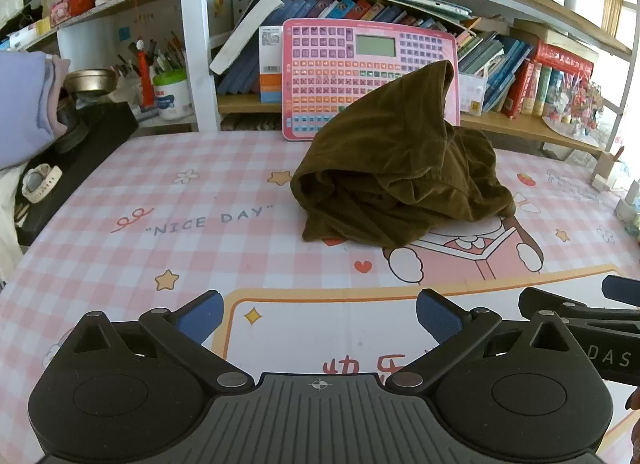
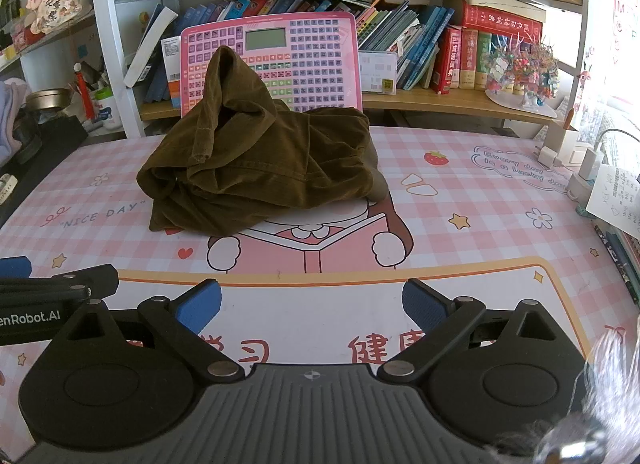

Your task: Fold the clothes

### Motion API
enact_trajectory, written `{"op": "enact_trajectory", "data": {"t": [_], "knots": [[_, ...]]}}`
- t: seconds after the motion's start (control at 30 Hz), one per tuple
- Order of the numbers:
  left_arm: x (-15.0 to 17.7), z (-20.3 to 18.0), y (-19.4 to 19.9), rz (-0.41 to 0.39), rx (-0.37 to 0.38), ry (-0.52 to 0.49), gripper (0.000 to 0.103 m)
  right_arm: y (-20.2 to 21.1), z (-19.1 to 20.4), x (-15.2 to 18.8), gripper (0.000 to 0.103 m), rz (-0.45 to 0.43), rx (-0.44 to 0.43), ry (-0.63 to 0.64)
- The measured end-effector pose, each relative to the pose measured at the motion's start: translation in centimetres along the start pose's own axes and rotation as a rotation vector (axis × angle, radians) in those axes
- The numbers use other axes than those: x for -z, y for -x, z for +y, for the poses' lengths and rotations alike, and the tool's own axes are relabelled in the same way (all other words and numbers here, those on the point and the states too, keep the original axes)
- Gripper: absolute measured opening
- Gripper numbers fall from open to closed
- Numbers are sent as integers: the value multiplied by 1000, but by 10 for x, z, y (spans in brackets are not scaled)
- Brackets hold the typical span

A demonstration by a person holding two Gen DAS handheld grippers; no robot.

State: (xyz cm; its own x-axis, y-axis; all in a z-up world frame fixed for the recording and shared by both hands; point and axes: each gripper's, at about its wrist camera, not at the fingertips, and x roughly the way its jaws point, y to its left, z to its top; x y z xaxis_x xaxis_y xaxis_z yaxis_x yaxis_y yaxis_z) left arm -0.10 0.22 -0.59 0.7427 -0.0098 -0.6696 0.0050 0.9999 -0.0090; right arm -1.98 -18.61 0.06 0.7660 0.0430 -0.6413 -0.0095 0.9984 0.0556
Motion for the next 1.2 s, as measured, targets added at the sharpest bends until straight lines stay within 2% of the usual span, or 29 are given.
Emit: {"op": "enact_trajectory", "data": {"t": [1.2], "knots": [[-1,-5,0,10,-12,-8,103,3,-2,0,99,-12,-6,-1]]}}
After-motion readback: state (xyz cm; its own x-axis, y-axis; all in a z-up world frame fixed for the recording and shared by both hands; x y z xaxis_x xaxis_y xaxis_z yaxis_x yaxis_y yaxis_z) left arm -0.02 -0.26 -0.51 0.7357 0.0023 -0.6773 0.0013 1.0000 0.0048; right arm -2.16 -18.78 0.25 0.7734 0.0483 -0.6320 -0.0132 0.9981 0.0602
